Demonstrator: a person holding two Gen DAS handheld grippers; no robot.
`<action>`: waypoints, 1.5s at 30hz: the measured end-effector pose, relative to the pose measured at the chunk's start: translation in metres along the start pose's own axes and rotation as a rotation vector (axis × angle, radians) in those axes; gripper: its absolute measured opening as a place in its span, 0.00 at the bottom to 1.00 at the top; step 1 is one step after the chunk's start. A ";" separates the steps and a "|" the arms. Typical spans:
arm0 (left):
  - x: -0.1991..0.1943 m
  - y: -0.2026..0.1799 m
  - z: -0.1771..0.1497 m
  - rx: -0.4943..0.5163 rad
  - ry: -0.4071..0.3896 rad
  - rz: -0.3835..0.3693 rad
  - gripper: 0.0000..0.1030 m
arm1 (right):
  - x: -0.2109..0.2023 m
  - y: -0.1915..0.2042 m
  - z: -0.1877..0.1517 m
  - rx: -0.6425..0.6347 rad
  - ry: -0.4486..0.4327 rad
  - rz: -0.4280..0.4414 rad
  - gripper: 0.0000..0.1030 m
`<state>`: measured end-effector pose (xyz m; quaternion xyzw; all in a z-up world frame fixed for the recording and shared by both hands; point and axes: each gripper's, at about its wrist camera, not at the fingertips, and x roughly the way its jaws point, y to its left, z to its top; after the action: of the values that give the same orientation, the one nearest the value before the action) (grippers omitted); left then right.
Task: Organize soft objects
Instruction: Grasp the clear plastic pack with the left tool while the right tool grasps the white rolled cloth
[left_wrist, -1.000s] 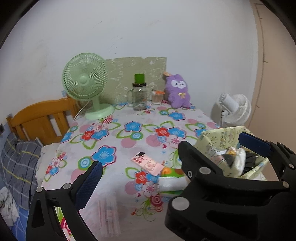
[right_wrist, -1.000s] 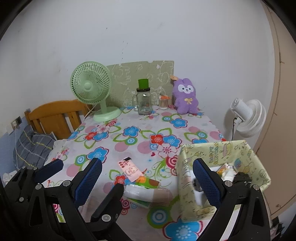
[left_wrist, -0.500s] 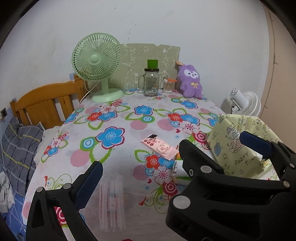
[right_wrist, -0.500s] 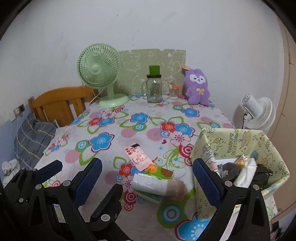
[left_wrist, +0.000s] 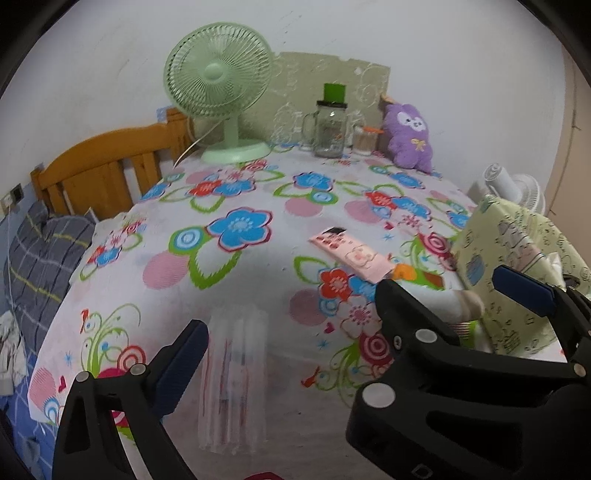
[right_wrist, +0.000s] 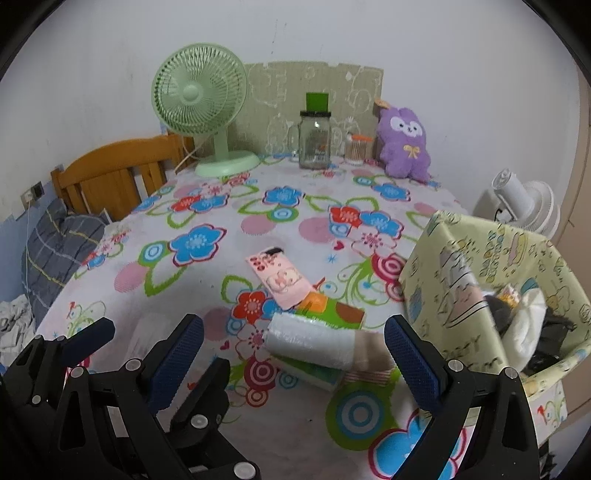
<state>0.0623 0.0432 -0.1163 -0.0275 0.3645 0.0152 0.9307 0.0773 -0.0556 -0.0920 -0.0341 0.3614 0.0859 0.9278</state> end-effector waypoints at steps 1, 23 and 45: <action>0.002 0.001 -0.001 -0.006 0.004 0.007 0.95 | 0.003 0.002 -0.001 -0.005 0.008 0.003 0.96; 0.040 0.004 -0.007 -0.037 0.112 0.078 0.39 | 0.040 -0.003 -0.008 -0.017 0.091 0.001 0.85; 0.042 -0.021 0.002 0.001 0.111 0.023 0.25 | 0.049 -0.029 -0.007 0.084 0.133 0.057 0.53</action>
<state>0.0956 0.0229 -0.1422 -0.0237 0.4161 0.0242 0.9087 0.1134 -0.0784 -0.1300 0.0094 0.4263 0.0946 0.8996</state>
